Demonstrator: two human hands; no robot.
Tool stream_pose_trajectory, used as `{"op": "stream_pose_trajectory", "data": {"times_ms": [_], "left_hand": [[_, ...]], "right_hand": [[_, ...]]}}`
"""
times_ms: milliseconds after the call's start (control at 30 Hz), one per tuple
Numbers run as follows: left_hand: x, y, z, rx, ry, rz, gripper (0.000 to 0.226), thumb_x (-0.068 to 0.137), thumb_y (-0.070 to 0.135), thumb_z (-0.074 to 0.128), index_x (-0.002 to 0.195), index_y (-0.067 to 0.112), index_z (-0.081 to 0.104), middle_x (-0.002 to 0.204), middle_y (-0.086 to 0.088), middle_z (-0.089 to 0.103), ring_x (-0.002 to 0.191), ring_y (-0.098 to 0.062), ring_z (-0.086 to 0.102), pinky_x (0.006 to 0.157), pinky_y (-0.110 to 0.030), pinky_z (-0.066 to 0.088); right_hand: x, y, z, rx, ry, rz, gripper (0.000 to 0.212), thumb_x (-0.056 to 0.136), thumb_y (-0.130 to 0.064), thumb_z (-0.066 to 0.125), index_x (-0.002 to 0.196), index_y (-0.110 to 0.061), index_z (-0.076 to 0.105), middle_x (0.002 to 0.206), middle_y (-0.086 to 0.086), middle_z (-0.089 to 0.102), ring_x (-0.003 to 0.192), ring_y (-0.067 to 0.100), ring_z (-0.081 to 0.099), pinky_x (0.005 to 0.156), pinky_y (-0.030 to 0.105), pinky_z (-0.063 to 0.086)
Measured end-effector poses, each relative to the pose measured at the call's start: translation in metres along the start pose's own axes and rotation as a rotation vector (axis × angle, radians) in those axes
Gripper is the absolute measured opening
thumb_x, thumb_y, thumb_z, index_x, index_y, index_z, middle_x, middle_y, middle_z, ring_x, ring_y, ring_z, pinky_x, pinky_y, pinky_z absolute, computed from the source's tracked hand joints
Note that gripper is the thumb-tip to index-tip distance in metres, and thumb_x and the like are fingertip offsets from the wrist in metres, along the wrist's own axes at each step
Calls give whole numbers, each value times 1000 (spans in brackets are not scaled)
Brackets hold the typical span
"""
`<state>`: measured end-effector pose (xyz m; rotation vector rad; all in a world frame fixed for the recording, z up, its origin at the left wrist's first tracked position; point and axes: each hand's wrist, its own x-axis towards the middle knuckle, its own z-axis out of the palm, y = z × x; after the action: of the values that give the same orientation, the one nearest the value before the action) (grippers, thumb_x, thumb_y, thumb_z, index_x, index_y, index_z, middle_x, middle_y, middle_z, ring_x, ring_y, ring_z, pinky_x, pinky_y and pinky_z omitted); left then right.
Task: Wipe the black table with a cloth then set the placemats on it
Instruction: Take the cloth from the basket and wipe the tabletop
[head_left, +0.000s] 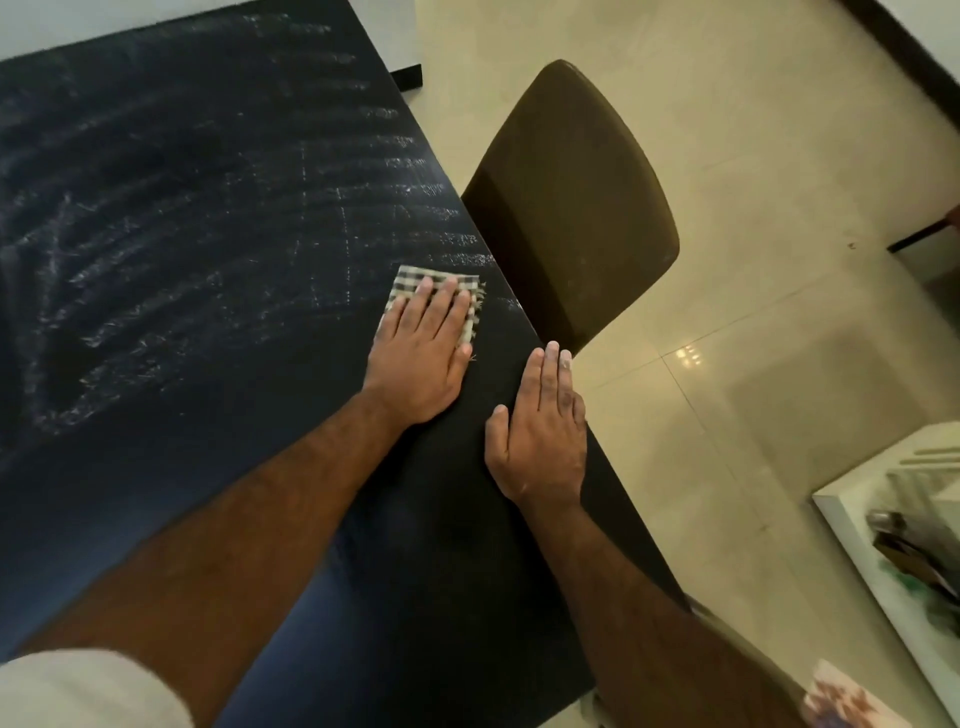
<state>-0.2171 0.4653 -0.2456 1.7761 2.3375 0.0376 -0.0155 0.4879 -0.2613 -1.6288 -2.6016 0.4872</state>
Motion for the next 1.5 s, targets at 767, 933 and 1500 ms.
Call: {"op": "stream_pose_trajectory", "data": {"times_ms": [767,933,1500], "left_hand": [[-215,57,54,-146,-98,374,64,110,35,49,171,27,32,183,5,19,171,-20,10,138,-49,16],[-299,24,50,-195,-108,212,59,105,30,47,163,27,48,178,5,36,167,-16,27,137,-47,20],[-575,-142,-68,-270,293,-775,56,108,9,56,162,22,47,161,-2,60,148,-20,57,129,-51,39]], "right_hand": [[-107,35,-22,446,-7,-52,80,105,-36,42,177,-18,14,186,-4,9,171,10,5,137,56,18],[-151,11,-22,199,-174,-207,79,110,-38,47,177,-21,9,185,-8,-2,171,9,-5,137,53,20],[-315,-288,-9,-216,-321,-877,91,109,-69,31,176,-21,-4,183,8,-19,169,31,-16,134,55,11]]}}
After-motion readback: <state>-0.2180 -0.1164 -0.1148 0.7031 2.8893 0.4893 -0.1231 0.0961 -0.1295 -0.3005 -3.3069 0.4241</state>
